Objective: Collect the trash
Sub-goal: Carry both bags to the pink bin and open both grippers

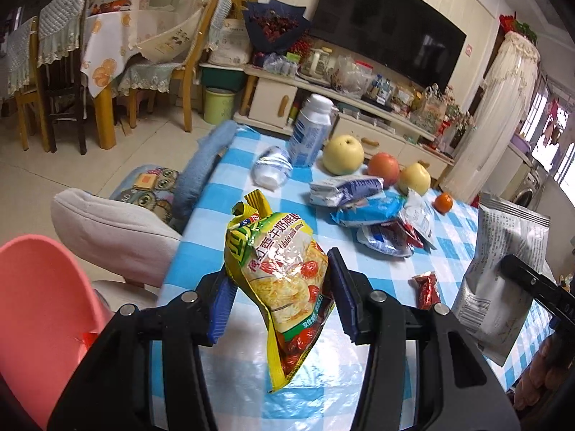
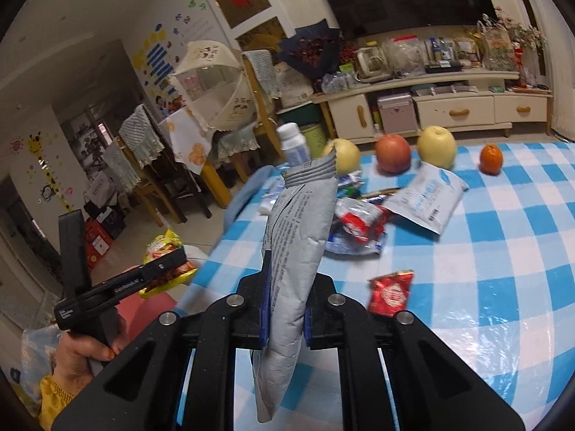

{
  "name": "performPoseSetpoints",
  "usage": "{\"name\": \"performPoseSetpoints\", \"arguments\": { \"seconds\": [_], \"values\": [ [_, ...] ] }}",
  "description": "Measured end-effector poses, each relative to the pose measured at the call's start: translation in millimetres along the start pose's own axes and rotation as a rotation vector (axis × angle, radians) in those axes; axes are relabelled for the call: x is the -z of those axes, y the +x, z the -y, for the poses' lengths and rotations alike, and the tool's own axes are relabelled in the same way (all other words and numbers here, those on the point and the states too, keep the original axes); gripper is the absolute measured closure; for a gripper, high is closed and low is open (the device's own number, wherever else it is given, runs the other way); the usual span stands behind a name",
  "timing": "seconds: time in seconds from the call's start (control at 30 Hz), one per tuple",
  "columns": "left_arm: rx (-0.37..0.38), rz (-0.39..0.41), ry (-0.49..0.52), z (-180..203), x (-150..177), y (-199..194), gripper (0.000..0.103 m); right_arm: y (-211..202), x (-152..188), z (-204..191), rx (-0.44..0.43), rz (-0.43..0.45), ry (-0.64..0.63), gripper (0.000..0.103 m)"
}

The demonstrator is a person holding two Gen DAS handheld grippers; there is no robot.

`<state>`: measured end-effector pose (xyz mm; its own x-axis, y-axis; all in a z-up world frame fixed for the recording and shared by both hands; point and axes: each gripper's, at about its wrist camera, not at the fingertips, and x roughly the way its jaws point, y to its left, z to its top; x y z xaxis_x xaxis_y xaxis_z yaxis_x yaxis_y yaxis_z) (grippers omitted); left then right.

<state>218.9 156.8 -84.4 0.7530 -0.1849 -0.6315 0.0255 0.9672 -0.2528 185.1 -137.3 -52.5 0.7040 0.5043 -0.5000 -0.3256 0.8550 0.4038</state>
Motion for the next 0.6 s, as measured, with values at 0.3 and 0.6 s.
{"name": "performPoseSetpoints", "arguments": {
  "seconds": [0.3,0.6],
  "values": [
    [-0.118,0.086,-0.114,-65,0,-44,0.052,42,-1,-102,-0.214,-0.061,-0.058,0.089],
    [-0.294,0.168,-0.277,-137,8,-83,0.052,101,14,-215,-0.348,-0.158,-0.170,0.089]
  ]
}}
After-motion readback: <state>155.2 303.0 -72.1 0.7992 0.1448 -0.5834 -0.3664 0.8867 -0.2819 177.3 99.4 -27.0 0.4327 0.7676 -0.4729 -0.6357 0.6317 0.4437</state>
